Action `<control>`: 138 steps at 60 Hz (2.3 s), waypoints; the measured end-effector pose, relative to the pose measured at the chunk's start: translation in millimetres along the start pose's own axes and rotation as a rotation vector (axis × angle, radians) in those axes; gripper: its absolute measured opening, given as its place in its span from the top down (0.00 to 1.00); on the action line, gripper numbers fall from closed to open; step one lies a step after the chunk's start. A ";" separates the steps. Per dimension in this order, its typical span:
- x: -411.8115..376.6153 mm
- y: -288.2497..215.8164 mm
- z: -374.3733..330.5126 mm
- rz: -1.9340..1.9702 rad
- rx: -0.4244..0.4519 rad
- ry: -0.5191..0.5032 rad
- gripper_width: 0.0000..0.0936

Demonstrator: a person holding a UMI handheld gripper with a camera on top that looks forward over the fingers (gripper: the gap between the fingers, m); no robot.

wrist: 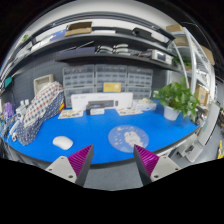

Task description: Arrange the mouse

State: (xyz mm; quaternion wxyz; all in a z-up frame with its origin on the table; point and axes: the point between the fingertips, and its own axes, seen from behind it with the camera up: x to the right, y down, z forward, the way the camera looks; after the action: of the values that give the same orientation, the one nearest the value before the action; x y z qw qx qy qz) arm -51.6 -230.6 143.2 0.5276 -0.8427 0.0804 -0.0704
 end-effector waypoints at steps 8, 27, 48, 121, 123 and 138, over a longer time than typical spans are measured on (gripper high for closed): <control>-73.9 56.6 21.4 -0.039 -0.111 -0.114 0.13; -205.8 98.6 81.6 -0.124 -0.232 -0.300 0.12; -230.5 72.0 164.2 -0.152 -0.277 -0.241 0.12; -246.8 47.6 251.5 -0.133 -0.400 -0.266 0.62; -246.5 47.3 251.6 -0.130 -0.412 -0.277 0.62; -195.4 -58.6 233.1 -0.164 -0.305 -0.327 0.62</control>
State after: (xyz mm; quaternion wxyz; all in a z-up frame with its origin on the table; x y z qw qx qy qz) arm -191.6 40.3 88.4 0.3926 -0.9167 -0.0650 0.0371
